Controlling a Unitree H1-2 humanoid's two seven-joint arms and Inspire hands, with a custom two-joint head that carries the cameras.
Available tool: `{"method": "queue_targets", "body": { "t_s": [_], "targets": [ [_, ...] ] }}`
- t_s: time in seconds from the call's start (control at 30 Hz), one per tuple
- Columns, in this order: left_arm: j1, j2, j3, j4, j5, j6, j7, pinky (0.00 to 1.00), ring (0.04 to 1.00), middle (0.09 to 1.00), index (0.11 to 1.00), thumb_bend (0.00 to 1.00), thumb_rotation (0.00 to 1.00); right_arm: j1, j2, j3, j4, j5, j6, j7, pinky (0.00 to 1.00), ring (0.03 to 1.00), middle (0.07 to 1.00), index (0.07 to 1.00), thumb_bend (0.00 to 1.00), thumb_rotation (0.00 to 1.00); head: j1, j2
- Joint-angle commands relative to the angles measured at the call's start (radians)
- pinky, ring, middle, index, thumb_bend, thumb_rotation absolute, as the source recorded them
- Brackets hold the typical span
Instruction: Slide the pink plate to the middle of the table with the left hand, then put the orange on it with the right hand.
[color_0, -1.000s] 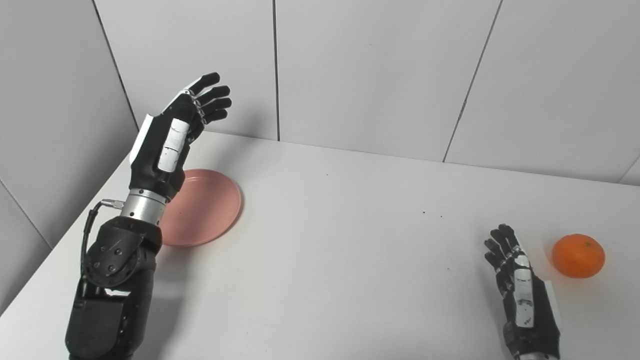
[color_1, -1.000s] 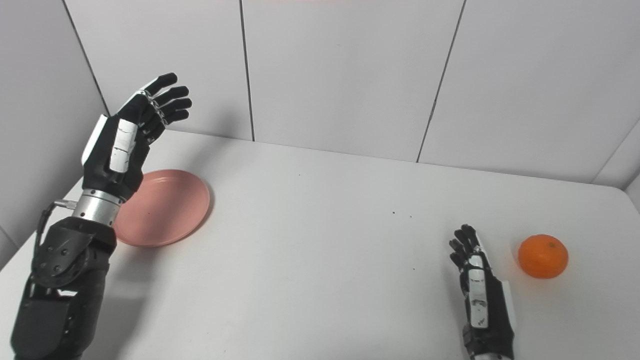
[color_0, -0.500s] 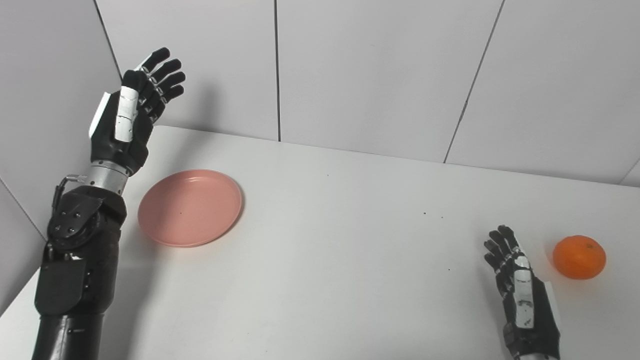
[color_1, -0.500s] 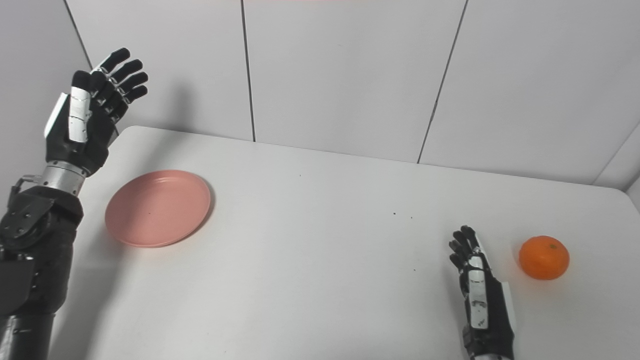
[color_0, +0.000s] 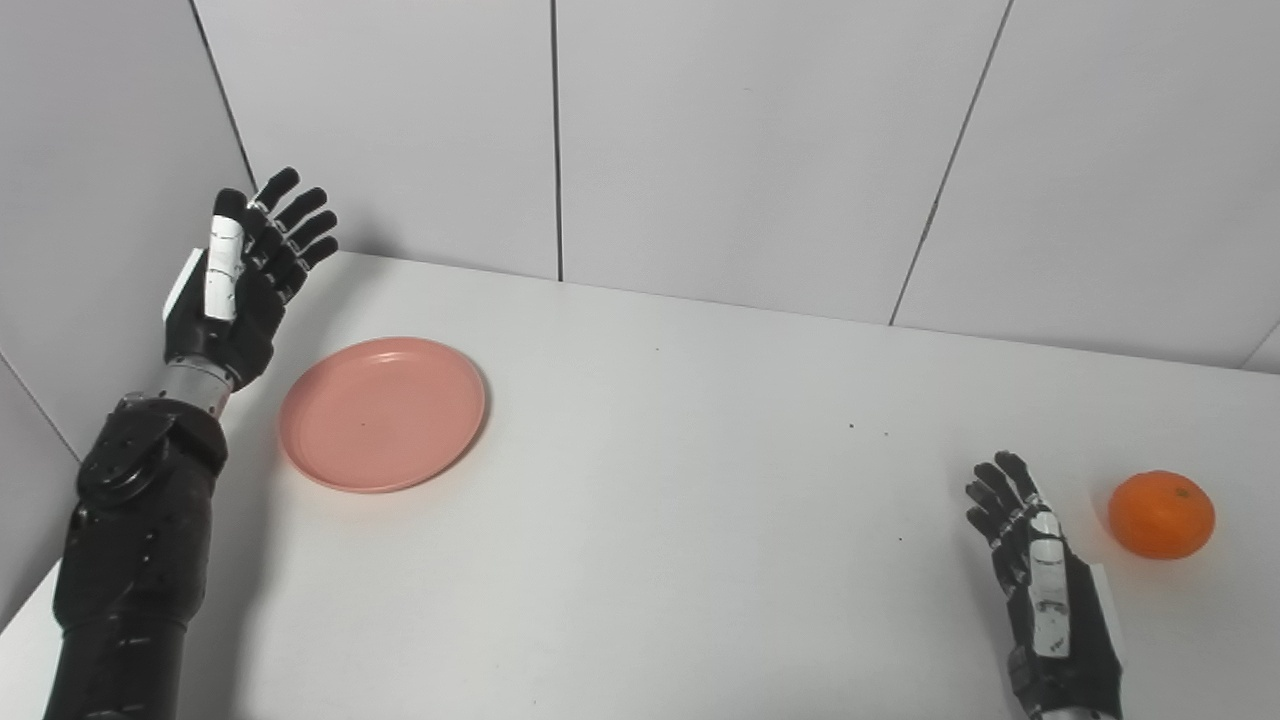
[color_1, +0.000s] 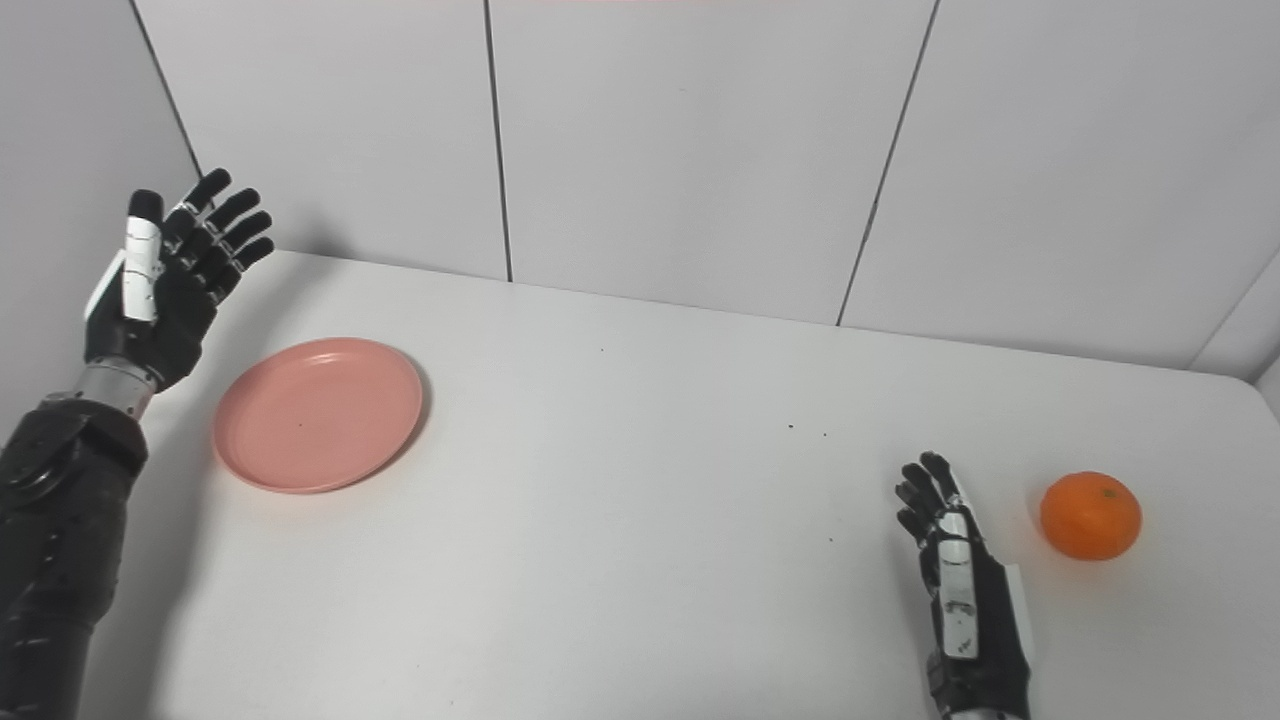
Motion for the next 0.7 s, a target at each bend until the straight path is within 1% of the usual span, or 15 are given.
{"method": "queue_targets", "body": {
  "t_s": [0.0,0.1,0.17,0.2,0.33,0.37,0.53,0.67],
  "targets": [
    [-0.048,0.025,0.015,-0.006,-0.009,-0.046,-0.014,0.94,0.904,0.896,0.902,0.94,0.86,0.067,0.021,0.013,0.083,0.012,0.005,0.007,0.91,0.894,0.885,0.906,0.65,1.0,0.0,0.0],
    [-0.054,0.018,0.039,0.027,-0.035,-0.032,-0.002,0.96,0.914,0.902,0.906,0.94,0.84,0.068,0.02,0.011,0.078,0.016,0.017,0.007,0.92,0.895,0.883,0.907,0.65,1.0,0.002,0.003],
    [-0.058,0.02,0.045,0.047,-0.037,-0.036,-0.005,0.96,0.919,0.911,0.918,0.95,0.84,0.069,0.022,0.01,0.073,0.02,0.026,0.006,0.92,0.897,0.883,0.907,0.65,1.0,0.003,0.002],
    [-0.059,0.021,0.046,0.054,-0.036,-0.039,-0.008,0.98,0.929,0.918,0.931,0.95,0.84,0.07,0.023,0.01,0.071,0.022,0.029,0.006,0.93,0.898,0.882,0.905,0.66,1.0,0.003,0.002],
    [-0.063,0.034,0.039,0.109,-0.019,-0.073,-0.033,1.0,0.943,0.936,0.939,0.96,0.83,0.068,0.02,0.01,0.077,0.02,0.022,0.01,0.93,0.9,0.885,0.907,0.66,1.0,0.001,-0.002],
    [-0.066,0.038,0.04,0.136,-0.015,-0.089,-0.037,1.0,0.943,0.938,0.938,0.97,0.83,0.068,0.02,0.01,0.077,0.019,0.023,0.009,0.93,0.9,0.885,0.908,0.66,1.0,0.001,-0.001],
    [-0.083,0.051,0.044,0.254,-0.008,-0.15,-0.055,0.93,0.895,0.87,0.896,1.0,0.77,0.071,0.021,0.009,0.071,0.021,0.031,0.008,0.93,0.897,0.883,0.906,0.66,1.0,0.002,-0.002],
    [-0.102,0.065,0.047,0.356,-0.016,-0.193,-0.088,0.91,0.88,0.863,0.87,1.0,0.76,0.072,0.02,0.01,0.071,0.023,0.03,0.011,0.94,0.902,0.886,0.91,0.65,1.0,-0.001,0.0]
  ]
}}
